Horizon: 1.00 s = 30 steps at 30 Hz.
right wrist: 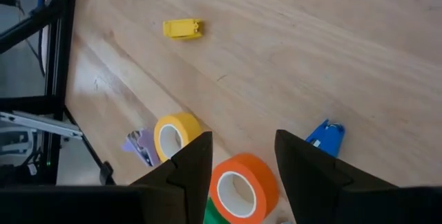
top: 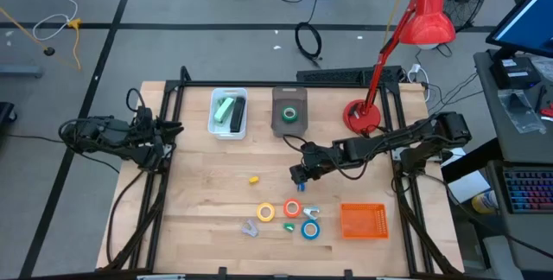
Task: Pick and place Stapler, Stapler remover, tape
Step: Put the small blue stapler into the white bin
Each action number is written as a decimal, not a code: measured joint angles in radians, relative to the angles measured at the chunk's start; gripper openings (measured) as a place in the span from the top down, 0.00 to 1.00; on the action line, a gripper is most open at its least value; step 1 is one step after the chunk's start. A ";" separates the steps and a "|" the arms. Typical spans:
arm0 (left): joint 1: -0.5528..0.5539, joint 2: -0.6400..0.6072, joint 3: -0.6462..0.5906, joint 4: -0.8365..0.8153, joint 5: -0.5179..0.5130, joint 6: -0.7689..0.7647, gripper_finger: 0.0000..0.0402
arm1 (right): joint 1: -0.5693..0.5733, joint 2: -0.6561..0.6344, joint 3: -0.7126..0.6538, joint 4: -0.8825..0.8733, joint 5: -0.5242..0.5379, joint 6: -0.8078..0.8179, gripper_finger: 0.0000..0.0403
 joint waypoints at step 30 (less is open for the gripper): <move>0.000 0.000 0.000 0.000 -0.001 0.003 0.70 | 0.084 0.201 0.379 -0.607 0.096 0.159 0.62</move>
